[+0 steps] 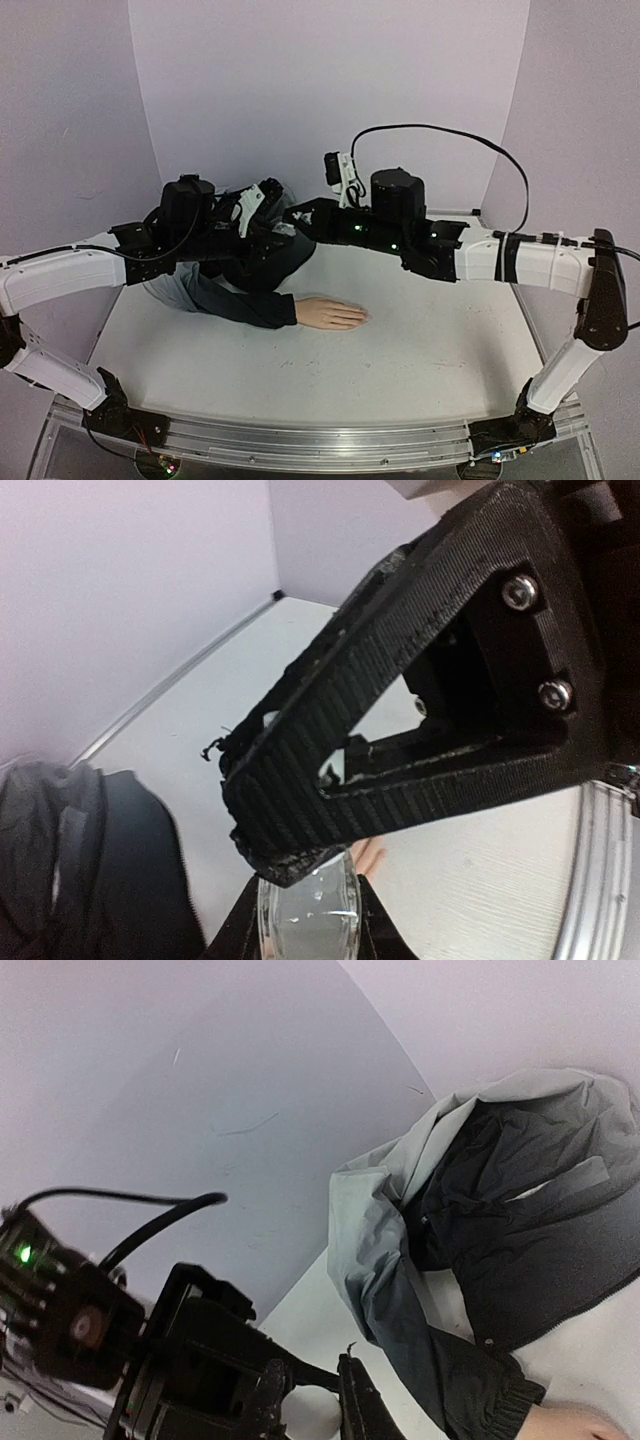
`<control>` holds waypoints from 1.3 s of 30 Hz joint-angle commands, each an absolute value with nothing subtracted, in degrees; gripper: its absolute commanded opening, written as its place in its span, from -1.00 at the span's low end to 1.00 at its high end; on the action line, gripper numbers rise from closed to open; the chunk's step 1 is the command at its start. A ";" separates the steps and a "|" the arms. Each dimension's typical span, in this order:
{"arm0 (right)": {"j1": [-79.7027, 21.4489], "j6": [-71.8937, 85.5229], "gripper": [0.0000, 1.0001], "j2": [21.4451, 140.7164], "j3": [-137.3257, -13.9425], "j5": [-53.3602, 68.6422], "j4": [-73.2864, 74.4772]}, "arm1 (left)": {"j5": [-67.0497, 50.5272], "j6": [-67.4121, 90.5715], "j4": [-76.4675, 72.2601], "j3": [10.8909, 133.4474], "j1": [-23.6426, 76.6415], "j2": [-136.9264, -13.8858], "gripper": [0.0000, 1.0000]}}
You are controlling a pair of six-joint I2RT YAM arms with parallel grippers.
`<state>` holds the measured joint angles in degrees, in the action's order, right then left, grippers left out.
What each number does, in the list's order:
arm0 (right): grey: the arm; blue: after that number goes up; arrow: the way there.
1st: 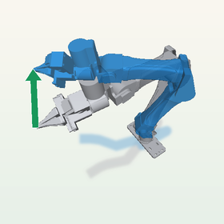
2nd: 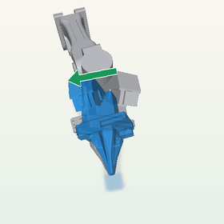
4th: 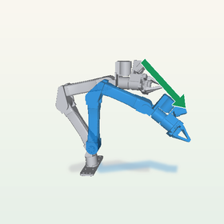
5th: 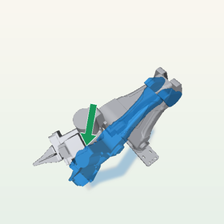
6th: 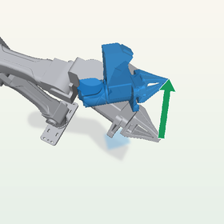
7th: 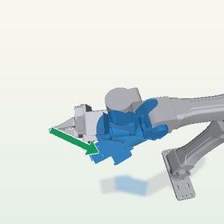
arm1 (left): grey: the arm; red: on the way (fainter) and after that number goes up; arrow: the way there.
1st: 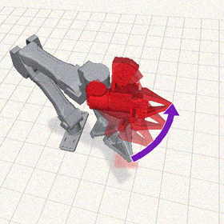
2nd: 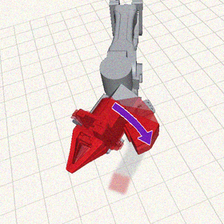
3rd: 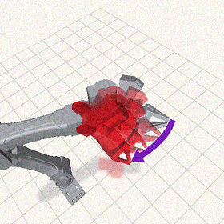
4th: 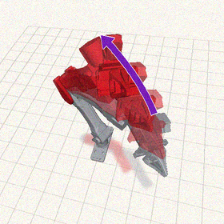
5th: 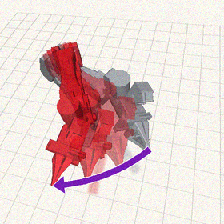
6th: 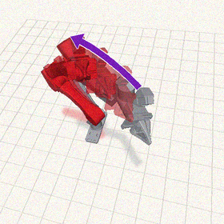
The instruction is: Paint the nails
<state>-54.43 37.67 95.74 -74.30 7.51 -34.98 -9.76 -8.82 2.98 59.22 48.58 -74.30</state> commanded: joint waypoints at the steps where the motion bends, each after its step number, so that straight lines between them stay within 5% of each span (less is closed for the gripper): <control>1: -54.28 22.40 -1.00 87.76 -67.87 24.19 -45.99 | -39.08 -8.04 -1.01 61.45 49.39 -73.99 -1.00; 4: -54.31 20.08 -1.00 85.51 -61.28 57.23 -58.71 | -58.12 -7.33 -1.37 62.89 49.31 -74.81 -1.00; 8: -54.36 22.48 -1.00 81.81 -56.14 57.90 -61.63 | -74.10 -5.38 -1.49 65.20 49.39 -77.65 -1.00; 15: -54.33 22.56 -1.00 79.63 -54.02 50.89 -59.46 | -68.92 -5.69 -1.58 64.98 49.32 -77.79 -1.00; 16: -54.44 21.64 -0.85 79.04 -54.20 47.56 -56.99 | -66.70 -5.79 -1.58 64.66 49.34 -77.40 -1.00; 17: -54.40 21.09 -0.43 78.42 -54.41 43.81 -54.43 | -62.60 -6.01 -1.58 64.34 49.31 -76.90 -1.00; 20: -54.40 20.59 0.41 76.32 -54.84 28.33 -47.33 | -46.98 -6.95 -1.56 63.00 49.39 -75.15 -1.00; 25: -54.45 24.84 0.67 74.74 -57.88 13.59 -38.17 | -18.51 -10.46 -1.49 60.51 49.71 -73.17 -1.00; 32: -54.44 34.39 0.67 80.69 -66.00 5.64 -30.54 | -9.19 -13.76 -1.49 59.88 51.32 -71.65 -1.00; 39: -54.77 37.68 0.04 89.69 -74.84 9.34 -30.80 | -7.21 -14.41 -1.41 59.62 51.81 -71.67 -1.00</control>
<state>-54.37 34.48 86.13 -69.14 8.78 -29.91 -10.20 -13.04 1.87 59.20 51.40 -73.78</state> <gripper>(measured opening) 0.576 0.214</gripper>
